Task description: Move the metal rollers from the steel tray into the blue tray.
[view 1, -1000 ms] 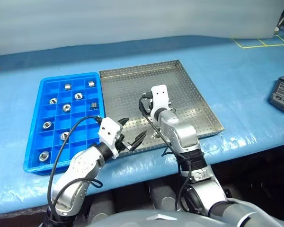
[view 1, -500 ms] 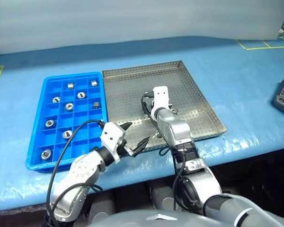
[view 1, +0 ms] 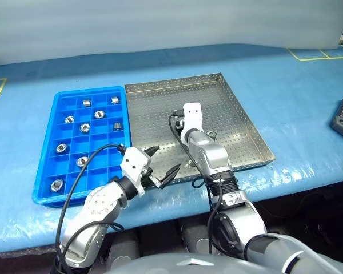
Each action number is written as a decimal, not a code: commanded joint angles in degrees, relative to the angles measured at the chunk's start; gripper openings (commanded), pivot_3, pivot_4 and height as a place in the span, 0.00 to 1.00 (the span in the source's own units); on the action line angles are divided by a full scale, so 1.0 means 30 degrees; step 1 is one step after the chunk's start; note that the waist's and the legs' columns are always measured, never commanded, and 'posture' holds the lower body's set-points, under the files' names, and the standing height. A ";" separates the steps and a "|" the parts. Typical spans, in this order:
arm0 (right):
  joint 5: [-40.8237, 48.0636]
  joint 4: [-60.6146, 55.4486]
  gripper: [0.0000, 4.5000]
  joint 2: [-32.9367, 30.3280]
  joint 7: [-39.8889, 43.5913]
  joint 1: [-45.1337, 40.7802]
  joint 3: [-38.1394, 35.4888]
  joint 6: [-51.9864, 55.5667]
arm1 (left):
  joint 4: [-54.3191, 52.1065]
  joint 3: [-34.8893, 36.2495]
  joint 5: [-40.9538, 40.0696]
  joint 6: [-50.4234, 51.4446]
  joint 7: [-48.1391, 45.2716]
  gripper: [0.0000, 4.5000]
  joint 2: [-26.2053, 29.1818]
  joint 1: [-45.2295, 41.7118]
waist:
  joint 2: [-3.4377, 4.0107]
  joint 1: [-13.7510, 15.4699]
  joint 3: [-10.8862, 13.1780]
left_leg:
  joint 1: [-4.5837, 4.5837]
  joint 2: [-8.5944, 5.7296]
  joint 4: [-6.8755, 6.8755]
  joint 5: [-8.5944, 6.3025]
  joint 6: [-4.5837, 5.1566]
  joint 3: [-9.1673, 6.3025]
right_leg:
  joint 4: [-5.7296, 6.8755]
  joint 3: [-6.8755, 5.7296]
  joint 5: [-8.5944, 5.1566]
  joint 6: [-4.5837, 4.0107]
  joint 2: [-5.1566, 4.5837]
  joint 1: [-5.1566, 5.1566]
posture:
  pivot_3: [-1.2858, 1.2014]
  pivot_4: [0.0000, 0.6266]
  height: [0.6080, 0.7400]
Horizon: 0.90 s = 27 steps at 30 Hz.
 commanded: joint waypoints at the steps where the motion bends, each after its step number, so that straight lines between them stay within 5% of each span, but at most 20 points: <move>1: 0.0221 -0.1879 0.40 0.0138 0.1644 -0.1019 0.1091 0.0119 | -0.0590 0.0642 0.0725 -0.0965 0.1077 1.00 -0.0348 0.0236 | 0.0000 0.0075 0.0000 | 0.0001 0.0003 -0.0001 0.0000 0.0000 -0.0001 | 0.0001 -0.0002 -0.0001 -0.0002 0.0003 0.0000 | 0.51 0.24 1.00; 5: 0.0452 -0.2091 0.40 0.0529 0.3109 -0.2171 0.1905 -0.0126 | -0.1075 0.1738 0.1280 -0.1369 0.2544 1.00 -0.0876 0.1049 | 0.0005 0.0381 0.0004 | 0.0008 0.0010 -0.0004 0.0000 0.0000 -0.0005 | 0.0014 -0.0006 -0.0001 -0.0004 0.0009 -0.0003 | 0.55 0.24 1.00; 19: 0.1524 0.1362 0.40 0.2706 0.6003 -0.3953 0.3684 -0.1742 | -0.3891 0.2955 0.2632 -0.2336 0.5230 1.00 -0.2058 0.5512 | 0.0004 0.3680 0.0010 | -0.0009 0.0013 -0.0027 -0.0004 0.0001 -0.0017 | -0.0018 -0.0064 -0.0106 -0.0179 -0.0011 -0.0015 | 0.65 0.24 1.00; 27: 0.2112 0.3258 0.40 0.3266 0.7346 -0.4001 0.4335 -0.2717 | -0.4280 0.2911 0.2895 -0.2613 0.5712 1.00 -0.2588 0.6709 | 0.0011 0.4253 0.0013 | -0.0007 0.0027 -0.0041 -0.0004 0.0000 -0.0008 | -0.0017 -0.0077 -0.0118 -0.0200 -0.0003 -0.0030 | 0.67 0.24 1.00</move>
